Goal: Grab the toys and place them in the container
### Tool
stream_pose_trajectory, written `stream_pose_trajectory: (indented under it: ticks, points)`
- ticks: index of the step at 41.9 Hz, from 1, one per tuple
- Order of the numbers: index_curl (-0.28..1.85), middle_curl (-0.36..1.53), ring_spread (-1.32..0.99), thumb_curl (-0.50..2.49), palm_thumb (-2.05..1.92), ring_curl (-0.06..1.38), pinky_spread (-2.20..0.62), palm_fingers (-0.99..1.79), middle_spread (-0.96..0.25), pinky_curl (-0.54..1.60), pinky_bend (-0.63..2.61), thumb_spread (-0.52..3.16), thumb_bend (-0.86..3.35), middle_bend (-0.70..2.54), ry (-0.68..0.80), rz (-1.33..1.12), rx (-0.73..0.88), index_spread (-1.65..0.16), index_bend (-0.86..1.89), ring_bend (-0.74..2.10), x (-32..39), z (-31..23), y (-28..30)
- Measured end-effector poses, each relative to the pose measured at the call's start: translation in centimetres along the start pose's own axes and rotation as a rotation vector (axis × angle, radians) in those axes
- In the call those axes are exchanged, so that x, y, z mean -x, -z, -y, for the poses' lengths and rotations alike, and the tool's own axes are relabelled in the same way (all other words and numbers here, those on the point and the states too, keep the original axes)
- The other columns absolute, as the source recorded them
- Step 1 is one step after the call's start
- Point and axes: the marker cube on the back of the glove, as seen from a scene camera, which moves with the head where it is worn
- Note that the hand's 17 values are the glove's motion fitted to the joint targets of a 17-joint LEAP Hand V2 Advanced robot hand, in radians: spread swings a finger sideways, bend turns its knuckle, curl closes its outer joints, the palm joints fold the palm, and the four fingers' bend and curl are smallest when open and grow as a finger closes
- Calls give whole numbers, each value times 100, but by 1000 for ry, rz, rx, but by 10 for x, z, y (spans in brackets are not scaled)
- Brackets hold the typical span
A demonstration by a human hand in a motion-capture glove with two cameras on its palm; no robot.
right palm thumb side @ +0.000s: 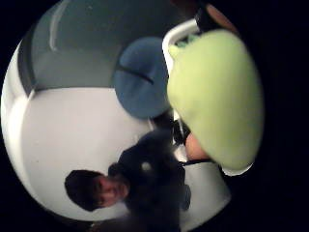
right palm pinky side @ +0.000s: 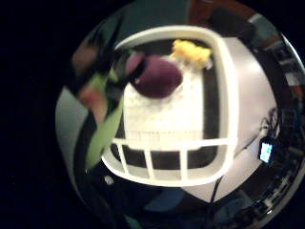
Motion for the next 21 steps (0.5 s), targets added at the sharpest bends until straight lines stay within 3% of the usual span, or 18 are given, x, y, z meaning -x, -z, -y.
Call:
stream_pose_trajectory:
  ticks: [2,4,10,21]
  points:
    - [67,60,-27,74,55,57,-23,-21,-21,55,117,80,1,37,19,61,-11,-34,26,86,1,0,-4]
    - [65,57,-21,71,51,52,-17,-32,-16,52,112,88,-1,32,34,130,-79,-33,28,66,-1,-3,1]
    - [57,51,-11,64,44,36,-6,-16,-7,40,93,105,-2,23,18,260,-346,-32,26,38,-34,-32,52]
    - [58,50,-6,57,43,31,2,13,-4,31,67,126,0,27,-87,157,-776,-29,38,37,-124,-153,141]
